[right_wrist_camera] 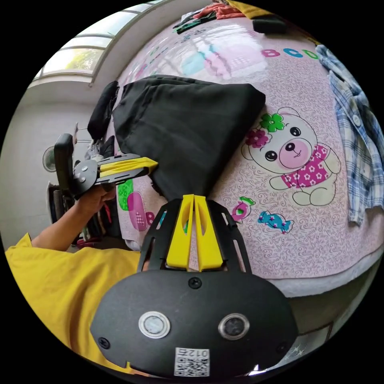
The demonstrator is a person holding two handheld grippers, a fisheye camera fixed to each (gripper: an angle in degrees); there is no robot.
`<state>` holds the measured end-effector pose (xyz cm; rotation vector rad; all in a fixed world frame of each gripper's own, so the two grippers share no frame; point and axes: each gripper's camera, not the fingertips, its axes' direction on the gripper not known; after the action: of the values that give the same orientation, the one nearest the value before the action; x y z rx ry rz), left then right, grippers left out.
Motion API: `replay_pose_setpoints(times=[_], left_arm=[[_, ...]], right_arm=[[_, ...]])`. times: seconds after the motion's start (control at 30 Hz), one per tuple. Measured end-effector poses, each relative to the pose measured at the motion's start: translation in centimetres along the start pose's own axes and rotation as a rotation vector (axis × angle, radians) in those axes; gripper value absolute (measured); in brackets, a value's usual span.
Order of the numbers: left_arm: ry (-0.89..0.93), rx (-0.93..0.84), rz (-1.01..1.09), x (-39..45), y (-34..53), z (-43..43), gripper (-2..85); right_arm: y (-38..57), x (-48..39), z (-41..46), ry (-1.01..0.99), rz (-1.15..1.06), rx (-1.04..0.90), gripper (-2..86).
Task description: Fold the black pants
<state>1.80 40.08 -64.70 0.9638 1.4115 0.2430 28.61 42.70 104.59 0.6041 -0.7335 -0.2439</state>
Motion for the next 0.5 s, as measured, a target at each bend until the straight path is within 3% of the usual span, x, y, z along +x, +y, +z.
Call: replay_pose_setpoints(times=[0.2,0.33,0.5], left_arm=[[0.026,0.044,-0.058,2.6,-0.7,-3.2,2.5],[0.030,0.092,0.141,9.9,-2.4,-5.7,7.8],[-0.095,0.006,0.361,19.0,-4.4,-4.7,12.0]], right_arm=[[0.0,2.6,-5.0,-0.040,0.033,0.094,0.5],[-1.4,6.6,-9.5,-0.080,0.181,0.227,1.7],[-4.1,9.6,-11.4,-0.134,0.280,0.254,4.6]])
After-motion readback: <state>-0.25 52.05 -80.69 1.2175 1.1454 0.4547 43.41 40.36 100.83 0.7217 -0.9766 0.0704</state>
